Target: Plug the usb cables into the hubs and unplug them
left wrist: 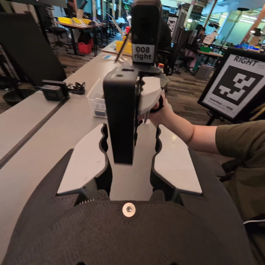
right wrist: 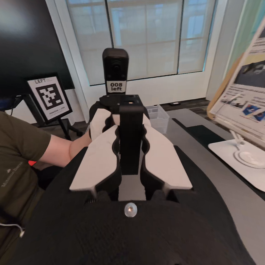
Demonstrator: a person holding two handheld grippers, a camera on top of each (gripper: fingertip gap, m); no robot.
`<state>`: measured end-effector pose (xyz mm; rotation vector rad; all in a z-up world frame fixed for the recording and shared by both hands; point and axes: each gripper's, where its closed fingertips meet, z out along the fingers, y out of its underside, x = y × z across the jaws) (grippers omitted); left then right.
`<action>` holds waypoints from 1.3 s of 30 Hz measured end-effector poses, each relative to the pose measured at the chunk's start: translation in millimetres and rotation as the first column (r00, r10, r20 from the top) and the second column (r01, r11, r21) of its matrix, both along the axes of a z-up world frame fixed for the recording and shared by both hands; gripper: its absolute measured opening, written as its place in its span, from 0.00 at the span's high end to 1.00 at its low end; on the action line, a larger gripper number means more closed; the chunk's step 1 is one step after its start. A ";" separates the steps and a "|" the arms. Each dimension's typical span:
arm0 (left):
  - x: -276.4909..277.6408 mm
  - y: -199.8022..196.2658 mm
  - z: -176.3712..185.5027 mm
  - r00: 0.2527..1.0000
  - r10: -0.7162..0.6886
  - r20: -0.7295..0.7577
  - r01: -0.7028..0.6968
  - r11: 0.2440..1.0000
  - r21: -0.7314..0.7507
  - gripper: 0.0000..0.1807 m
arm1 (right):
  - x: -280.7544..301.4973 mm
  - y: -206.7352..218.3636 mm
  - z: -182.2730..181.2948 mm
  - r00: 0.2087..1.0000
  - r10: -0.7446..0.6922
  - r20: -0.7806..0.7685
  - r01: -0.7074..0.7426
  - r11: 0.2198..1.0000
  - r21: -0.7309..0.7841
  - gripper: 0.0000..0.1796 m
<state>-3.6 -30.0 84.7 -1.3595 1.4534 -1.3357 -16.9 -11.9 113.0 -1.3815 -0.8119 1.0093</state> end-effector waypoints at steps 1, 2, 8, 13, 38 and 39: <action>-4.2 7.6 4.1 0.999 0.036 0.017 -0.036 0.999 0.003 0.64 | 13.5 2.7 4.5 0.999 -0.032 0.004 0.032 0.999 0.010 0.85; -9.3 14.3 8.3 0.997 0.063 0.034 -0.064 0.998 0.003 0.64 | 32.9 5.7 11.4 0.996 -0.088 0.017 0.088 0.995 0.038 0.85; -33.4 29.3 18.5 0.995 0.094 0.045 -0.094 0.996 0.002 0.72 | 248.2 2.2 15.4 0.528 -0.780 0.335 0.684 0.625 0.377 0.85; -32.4 33.9 10.7 0.995 0.098 0.005 -0.098 0.995 0.029 0.73 | 343.0 -15.4 -62.8 0.241 -0.667 0.705 0.623 0.663 0.415 0.85; -50.3 42.2 19.5 0.989 0.145 0.011 -0.146 0.989 0.037 0.74 | 448.8 -62.5 -95.9 0.158 -0.578 0.801 0.735 0.610 0.295 0.84; -56.9 40.7 26.2 0.986 0.163 0.024 -0.164 0.986 0.040 0.74 | 461.8 -77.6 -99.1 0.189 -0.592 0.783 0.793 0.562 0.234 0.84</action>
